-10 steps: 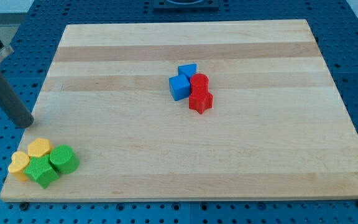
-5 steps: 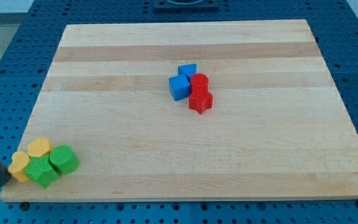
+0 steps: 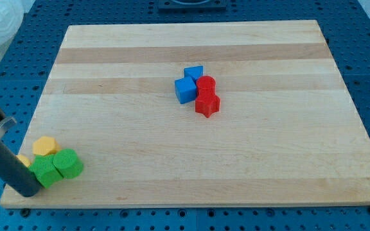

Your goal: Push the green star slightly up

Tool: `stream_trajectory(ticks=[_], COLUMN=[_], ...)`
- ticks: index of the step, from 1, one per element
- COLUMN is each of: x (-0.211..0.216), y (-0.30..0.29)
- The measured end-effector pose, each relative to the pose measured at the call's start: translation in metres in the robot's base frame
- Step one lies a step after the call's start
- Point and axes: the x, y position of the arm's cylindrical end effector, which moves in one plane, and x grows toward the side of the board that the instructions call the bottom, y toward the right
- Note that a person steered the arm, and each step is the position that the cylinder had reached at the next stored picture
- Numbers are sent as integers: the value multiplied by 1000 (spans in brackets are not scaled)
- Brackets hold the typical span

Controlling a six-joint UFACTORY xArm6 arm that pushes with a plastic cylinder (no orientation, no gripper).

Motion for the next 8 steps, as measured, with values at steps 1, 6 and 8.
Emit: stream_trajectory(ticks=[1, 6, 8], x=[0, -66, -102], y=[14, 38, 38])
